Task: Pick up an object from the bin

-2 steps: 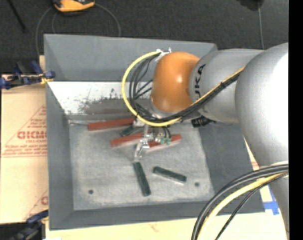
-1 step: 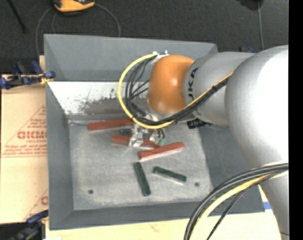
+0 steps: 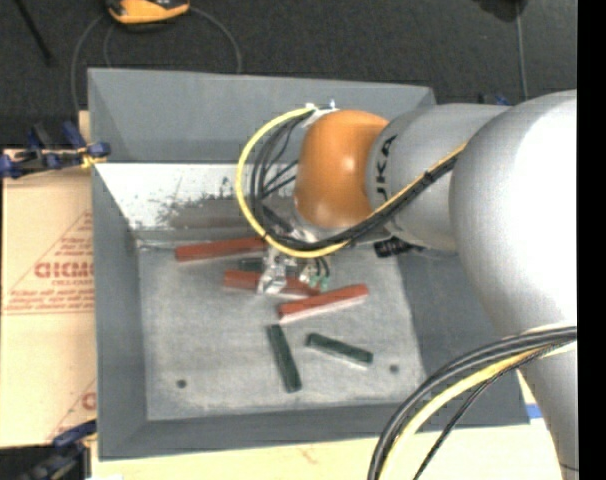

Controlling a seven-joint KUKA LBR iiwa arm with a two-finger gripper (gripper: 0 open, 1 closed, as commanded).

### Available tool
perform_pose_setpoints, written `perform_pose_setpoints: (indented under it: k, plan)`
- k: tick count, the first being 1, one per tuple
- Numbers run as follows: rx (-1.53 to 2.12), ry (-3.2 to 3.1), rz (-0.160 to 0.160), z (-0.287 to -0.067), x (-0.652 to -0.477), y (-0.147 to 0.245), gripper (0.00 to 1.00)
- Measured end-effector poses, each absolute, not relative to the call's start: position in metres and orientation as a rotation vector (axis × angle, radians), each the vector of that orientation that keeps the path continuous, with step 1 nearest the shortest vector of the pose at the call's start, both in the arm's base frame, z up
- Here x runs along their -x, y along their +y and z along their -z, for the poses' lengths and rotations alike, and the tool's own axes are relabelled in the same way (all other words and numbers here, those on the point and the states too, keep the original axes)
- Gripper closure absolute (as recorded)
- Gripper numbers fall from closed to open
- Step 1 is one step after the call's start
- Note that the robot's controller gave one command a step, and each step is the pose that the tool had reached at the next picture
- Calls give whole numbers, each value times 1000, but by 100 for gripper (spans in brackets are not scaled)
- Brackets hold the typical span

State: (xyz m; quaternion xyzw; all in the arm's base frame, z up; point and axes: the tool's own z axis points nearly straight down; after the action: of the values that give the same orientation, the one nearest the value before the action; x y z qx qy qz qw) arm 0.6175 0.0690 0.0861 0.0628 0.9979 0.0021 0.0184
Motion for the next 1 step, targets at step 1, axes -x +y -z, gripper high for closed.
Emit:
perform_pose_setpoints:
  k: [1]
  plan:
    - [-193,3132,0,-108,-610,68,100]
